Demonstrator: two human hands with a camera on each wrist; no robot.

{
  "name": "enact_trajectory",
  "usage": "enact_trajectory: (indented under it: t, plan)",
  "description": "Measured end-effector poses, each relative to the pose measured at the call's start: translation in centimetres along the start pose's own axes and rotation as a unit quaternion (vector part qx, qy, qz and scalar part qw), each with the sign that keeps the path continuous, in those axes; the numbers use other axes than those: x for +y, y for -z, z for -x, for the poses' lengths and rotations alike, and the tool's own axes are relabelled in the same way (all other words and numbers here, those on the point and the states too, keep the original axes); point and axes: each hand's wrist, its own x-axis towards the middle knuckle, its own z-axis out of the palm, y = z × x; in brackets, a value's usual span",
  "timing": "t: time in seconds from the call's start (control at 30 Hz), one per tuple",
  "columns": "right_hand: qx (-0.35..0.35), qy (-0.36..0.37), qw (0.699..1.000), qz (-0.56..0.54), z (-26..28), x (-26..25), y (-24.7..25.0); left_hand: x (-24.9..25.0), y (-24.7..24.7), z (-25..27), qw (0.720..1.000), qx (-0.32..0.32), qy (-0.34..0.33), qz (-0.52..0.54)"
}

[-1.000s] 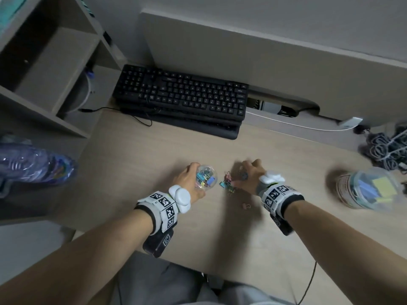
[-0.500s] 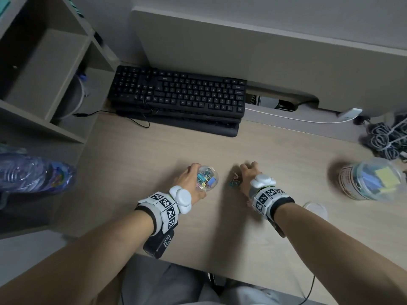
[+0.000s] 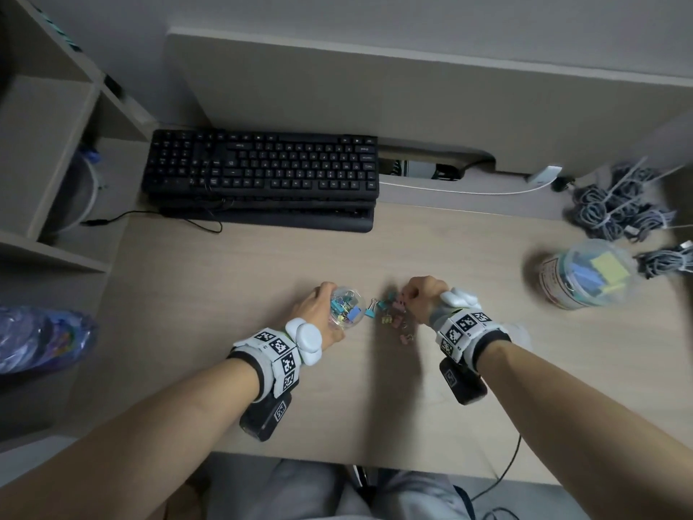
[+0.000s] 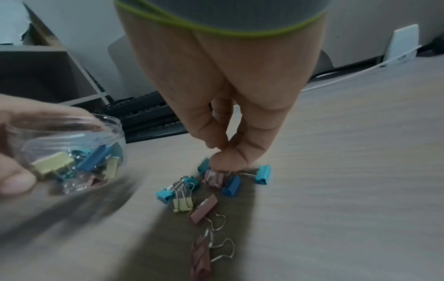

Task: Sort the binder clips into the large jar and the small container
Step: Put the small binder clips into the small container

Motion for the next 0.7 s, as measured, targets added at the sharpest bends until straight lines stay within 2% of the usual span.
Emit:
enact_trajectory:
  t: [0.17,0.33,0.43,0.63,0.7]
  plan:
    - [-0.019,0.032,0.999,-0.016,0.1,-0.7,-0.7,0.0,-0.1,-0.2,1.0,-0.004,-0.011,-0.002]
    - [-0.04,0.085,0.992,0.083,0.8,-1.7,-1.6,-0.8,-0.3,0.0,1.0,0.002,-0.003,0.005]
    - [-0.033,0.101,0.989,0.098,0.6,-2.5,-2.4,-1.7,-0.3,0.3,1.0,0.008,0.007,0.006]
    - [-0.057,0.061,0.994,0.069,0.1,-2.7,-1.7,-2.4,-0.4,0.6,1.0,0.008,0.015,0.004]
    - [-0.028,0.054,0.998,0.022,-0.1,-2.4,-1.5,-2.4,-0.5,0.6,1.0,0.012,0.016,-0.001]
